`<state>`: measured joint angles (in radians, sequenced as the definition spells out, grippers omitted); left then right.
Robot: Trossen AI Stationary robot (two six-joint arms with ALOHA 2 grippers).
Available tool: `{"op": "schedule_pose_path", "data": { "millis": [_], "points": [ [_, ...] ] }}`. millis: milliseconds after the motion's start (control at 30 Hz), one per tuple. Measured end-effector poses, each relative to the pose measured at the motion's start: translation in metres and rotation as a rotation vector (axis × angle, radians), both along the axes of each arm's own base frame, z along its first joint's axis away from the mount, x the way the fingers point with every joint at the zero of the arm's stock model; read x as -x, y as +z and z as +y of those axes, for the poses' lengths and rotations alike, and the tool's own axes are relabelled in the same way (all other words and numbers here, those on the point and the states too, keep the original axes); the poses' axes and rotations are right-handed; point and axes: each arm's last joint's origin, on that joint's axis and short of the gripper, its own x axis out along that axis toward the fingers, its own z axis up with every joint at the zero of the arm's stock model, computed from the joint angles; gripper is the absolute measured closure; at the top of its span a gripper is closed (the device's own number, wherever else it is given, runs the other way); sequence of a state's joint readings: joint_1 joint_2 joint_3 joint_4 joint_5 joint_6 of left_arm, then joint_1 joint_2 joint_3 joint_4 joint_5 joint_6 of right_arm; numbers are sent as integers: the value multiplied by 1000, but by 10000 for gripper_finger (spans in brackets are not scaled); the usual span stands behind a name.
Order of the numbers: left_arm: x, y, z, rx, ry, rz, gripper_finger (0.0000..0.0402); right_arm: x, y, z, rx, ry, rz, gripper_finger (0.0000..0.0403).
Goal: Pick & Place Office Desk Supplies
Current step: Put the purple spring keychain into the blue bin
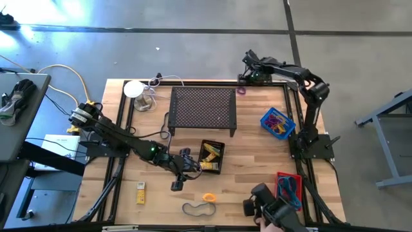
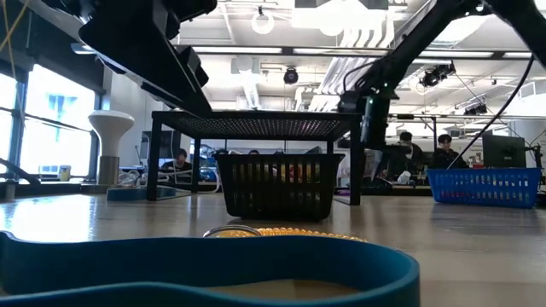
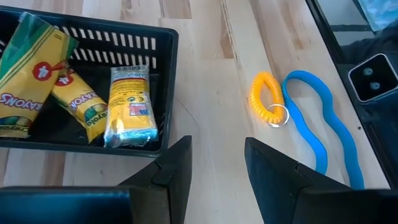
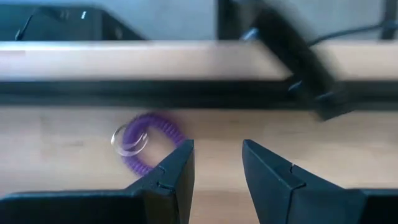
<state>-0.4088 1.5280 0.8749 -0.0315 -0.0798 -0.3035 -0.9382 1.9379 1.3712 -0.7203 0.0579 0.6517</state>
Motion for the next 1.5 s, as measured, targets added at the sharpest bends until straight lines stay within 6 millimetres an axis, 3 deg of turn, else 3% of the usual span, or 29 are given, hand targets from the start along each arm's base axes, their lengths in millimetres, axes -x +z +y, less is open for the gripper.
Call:
{"op": "schedule_pose_path", "data": {
  "millis": [200, 400, 667, 900, 1167, 1333, 1500],
  "points": [
    [0, 0, -1, 21, -25, 8, 258, -10, -18, 0, -56, 22, -37, 280],
    [1, -1, -1, 20, -29, 17, 258, -19, -21, 5, 4, 23, 41, 280],
    [2, -1, -3, 17, -35, 23, 258, -22, -22, 6, -6, -13, 7, 280],
    [2, -1, -3, 6, -42, 20, 258, -26, -41, 6, -50, -9, 33, 280],
    [2, -1, -2, -2, -40, 18, 258, -28, -43, 7, -34, 39, 66, 281],
    [2, -1, -2, -6, -36, 16, 258, -27, -43, 7, -32, 54, 74, 307],
    [2, -1, -2, -6, -36, 16, 258, -27, -43, 6, -24, 96, 85, 368]
  ]
}}
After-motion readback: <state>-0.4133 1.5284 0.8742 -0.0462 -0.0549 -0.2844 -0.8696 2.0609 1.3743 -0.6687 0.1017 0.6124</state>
